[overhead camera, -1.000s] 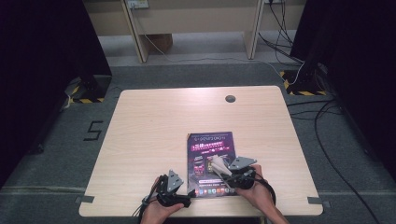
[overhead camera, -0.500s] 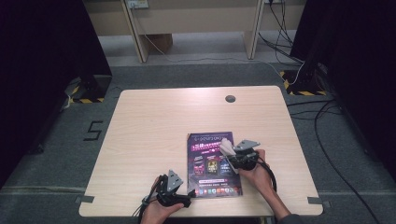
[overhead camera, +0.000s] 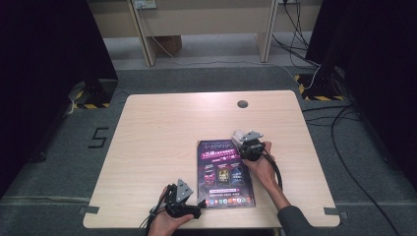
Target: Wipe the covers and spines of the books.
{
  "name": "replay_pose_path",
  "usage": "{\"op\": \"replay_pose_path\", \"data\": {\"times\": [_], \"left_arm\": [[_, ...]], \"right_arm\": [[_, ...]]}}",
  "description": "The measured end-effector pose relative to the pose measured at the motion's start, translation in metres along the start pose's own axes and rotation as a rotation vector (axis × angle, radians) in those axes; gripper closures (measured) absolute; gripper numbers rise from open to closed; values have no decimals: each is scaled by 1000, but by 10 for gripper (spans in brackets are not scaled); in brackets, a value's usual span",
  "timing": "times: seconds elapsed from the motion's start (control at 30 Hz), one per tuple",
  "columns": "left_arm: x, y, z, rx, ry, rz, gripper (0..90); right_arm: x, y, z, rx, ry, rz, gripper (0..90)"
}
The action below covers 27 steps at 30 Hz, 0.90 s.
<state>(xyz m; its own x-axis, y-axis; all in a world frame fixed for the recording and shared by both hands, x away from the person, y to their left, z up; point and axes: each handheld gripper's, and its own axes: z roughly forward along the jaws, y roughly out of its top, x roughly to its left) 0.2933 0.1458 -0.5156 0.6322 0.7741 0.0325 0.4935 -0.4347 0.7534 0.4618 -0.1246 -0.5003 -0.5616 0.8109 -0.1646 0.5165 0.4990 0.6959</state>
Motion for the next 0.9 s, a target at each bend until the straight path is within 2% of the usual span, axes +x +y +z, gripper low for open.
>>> {"op": "replay_pose_path", "data": {"times": [0.03,0.13,0.27,0.33,0.5,0.67,0.73,0.8,0.9], "left_arm": [[0,0,0,1,-3,-2,110],[0,0,0,2,-2,1,110],[0,0,0,2,-3,0,110],[-1,0,0,2,3,8,110],[0,1,0,10,1,-1,106],[0,0,0,7,3,-10,93],[0,1,0,6,6,0,94],[0,1,0,10,3,-8,94],[0,1,0,10,7,-2,94]], "right_arm": [[2,1,1,1,0,20,651],[6,5,5,-9,8,-2,652],[18,12,11,-24,48,-5,653],[27,17,14,-29,76,-21,653],[60,32,22,-41,129,-91,653],[88,45,26,-32,144,-165,653],[93,46,27,-38,158,-165,653],[95,45,26,-45,165,-170,654],[98,42,24,-52,207,-153,653]]}}
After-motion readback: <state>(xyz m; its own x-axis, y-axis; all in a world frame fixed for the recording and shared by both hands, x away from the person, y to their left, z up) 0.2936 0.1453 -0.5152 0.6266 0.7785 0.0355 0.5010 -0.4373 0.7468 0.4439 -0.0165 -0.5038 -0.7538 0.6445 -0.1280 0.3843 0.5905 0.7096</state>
